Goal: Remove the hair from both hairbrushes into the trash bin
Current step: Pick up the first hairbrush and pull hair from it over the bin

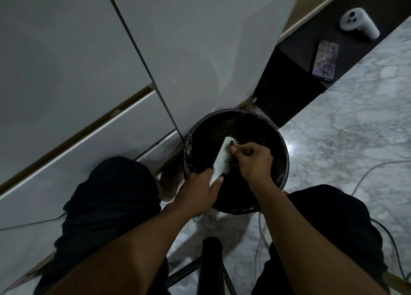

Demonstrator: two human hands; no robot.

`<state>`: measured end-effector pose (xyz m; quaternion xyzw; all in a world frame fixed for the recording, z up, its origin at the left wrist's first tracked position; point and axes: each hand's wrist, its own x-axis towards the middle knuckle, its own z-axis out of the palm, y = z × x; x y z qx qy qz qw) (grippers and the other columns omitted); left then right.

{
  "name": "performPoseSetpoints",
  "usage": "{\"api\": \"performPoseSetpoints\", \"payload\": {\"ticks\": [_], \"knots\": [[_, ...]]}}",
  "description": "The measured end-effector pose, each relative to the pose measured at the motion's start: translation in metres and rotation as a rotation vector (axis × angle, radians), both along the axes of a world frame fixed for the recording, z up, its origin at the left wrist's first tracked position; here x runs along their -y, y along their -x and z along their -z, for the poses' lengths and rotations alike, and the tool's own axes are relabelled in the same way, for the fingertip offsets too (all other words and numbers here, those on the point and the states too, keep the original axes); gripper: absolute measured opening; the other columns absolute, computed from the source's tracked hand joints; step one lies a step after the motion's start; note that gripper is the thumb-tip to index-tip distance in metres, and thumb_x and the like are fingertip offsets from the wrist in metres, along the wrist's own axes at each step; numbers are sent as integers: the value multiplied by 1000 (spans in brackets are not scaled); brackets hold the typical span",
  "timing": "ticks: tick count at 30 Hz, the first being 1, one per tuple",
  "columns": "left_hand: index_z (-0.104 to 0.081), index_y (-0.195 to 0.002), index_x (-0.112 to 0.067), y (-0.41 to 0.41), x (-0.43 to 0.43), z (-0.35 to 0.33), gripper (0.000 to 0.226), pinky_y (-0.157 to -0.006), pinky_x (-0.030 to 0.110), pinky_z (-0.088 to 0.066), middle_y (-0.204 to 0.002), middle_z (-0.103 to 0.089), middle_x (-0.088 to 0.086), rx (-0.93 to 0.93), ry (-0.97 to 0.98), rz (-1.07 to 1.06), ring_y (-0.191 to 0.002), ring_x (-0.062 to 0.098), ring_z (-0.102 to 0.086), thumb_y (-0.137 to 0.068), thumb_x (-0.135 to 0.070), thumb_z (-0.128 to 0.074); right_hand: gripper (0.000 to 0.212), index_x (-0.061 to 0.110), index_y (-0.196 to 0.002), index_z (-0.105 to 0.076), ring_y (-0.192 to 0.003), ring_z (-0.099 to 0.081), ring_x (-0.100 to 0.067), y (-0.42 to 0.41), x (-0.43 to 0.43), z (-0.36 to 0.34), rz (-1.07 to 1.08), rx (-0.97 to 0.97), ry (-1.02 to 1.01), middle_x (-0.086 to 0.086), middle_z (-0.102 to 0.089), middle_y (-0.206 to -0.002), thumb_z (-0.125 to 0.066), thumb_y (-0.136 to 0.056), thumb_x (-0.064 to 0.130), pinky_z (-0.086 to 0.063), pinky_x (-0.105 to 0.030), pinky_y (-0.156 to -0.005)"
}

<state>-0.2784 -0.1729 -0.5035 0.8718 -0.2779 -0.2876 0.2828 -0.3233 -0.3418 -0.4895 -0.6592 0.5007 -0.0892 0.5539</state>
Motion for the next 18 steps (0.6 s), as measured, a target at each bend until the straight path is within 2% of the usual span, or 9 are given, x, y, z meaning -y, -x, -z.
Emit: {"api": "performPoseSetpoints", "payload": {"ticks": [1,3,5,8,10,12,15,18], "knots": [[-48,-78,-28,-1,1,-1,32,-54,30,-45,-65,-58,-5,-1,8,-5,-59,12,-59,-96,-55,-45,16,5,-93,-77,-78,-75,-17,-1,1,1,71,26,-103,-7,-78,-87,-77,-88,21,-64,-37,-77],[-46,-76,-27,-2,3,-2,32,-53,29,-41,-63,-56,-6,1,14,-27,-58,13,-59,-97,-52,-48,20,-6,-101,-71,-82,-75,-24,-2,1,-4,215,126,-333,-19,-75,-97,-69,-94,14,-65,-35,-69],[-45,-74,-27,-3,5,-1,33,-54,29,-41,-63,-56,-6,-12,10,-48,-60,15,-59,-97,-52,-48,21,-6,-105,-67,-86,-73,-26,-2,-1,-10,277,176,-413,-21,-73,-101,-65,-97,13,-64,-32,-67],[-43,-71,-28,-4,5,2,34,-57,29,-40,-65,-55,-5,-36,2,-78,-64,18,-60,-97,-49,-50,35,7,-118,-67,-102,-73,-20,-1,-9,-8,158,188,-300,-8,-73,-112,-76,-89,25,-63,-35,-81],[-43,-72,-29,-4,4,3,31,-57,29,-40,-68,-57,-5,-48,5,-89,-66,20,-60,-96,-47,-51,49,15,-125,-66,-104,-71,-11,-2,-15,-6,-13,114,-133,0,-74,-114,-83,-80,27,-59,-30,-89],[-44,-75,-29,-3,4,3,29,-57,28,-40,-68,-56,-6,-49,5,-73,-66,19,-60,-96,-47,-51,40,17,-119,-73,-100,-72,-7,-2,-16,-6,-107,51,-5,4,-77,-108,-83,-81,24,-58,-29,-93],[-45,-73,-28,0,3,2,33,-55,30,-43,-63,-54,-7,-35,13,-35,-60,16,-58,-95,-53,-47,16,17,-99,-80,-87,-72,-10,-3,-8,-3,-27,-31,78,4,-76,-88,-79,-85,24,-58,-39,-93],[-50,-75,-24,-1,5,0,36,-53,29,-41,-61,-55,-7,-43,40,-49,-56,10,-56,-96,-53,-48,10,14,-91,-76,-83,-73,-16,-4,-3,-4,155,18,-111,-3,-77,-87,-73,-91,23,-60,-44,-90]]}}
